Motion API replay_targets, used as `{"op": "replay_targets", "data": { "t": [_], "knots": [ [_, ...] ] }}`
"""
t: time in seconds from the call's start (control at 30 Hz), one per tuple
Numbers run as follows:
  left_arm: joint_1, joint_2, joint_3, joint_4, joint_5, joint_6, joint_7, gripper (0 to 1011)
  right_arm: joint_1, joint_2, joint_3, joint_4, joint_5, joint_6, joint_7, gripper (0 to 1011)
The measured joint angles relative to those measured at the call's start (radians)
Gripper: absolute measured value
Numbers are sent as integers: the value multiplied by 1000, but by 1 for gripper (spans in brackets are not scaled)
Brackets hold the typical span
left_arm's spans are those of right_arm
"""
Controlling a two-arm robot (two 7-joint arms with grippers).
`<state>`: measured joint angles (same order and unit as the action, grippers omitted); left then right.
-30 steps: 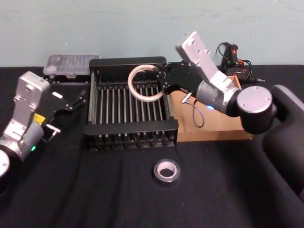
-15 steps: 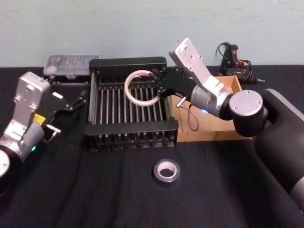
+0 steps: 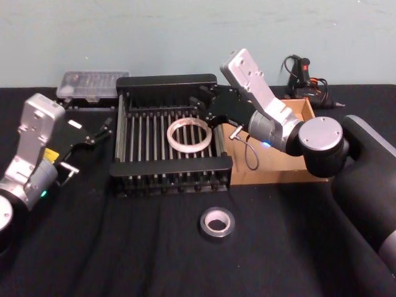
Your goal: Pick up the white tape and place it into the black box , Pick up the silver tape and place it into the brown box.
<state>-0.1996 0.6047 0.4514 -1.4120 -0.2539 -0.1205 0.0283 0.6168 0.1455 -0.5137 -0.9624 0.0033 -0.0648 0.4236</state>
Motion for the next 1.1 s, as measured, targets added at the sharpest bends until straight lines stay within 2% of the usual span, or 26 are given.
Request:
{"op": "replay_targets", "data": {
  "t": [0.23,0.27,0.37,0.4,0.43,0.47,0.57,0.63,0.7,0.73,0.8,1.1],
  "knots": [
    [0,0,0,0,0,0,0,1001,0,0,0,-1,1,1,0,504],
    [0,0,0,0,0,0,0,1001,0,0,0,-1,1,1,0,574],
    [0,0,0,0,0,0,0,1001,0,0,0,-1,1,1,0,634],
    [0,0,0,0,0,0,0,1001,0,0,0,-1,1,1,0,693],
    [0,0,0,0,0,0,0,1001,0,0,0,-1,1,1,0,705],
    [0,0,0,0,0,0,0,1001,0,0,0,-1,1,1,0,772],
    [0,0,0,0,0,0,0,1001,0,0,0,-2,1,1,0,827],
    [0,0,0,0,0,0,0,1001,0,0,0,-2,1,1,0,913],
    [0,0,0,0,0,0,0,1001,0,0,0,-2,2,1,0,928],
    [0,0,0,0,0,0,0,1001,0,0,0,-2,2,1,0,973],
    [0,0,0,0,0,0,0,1001,0,0,0,-2,2,1,0,1002],
    [0,0,0,0,0,0,0,1001,0,0,0,-2,2,1,0,1002]
  ]
}}
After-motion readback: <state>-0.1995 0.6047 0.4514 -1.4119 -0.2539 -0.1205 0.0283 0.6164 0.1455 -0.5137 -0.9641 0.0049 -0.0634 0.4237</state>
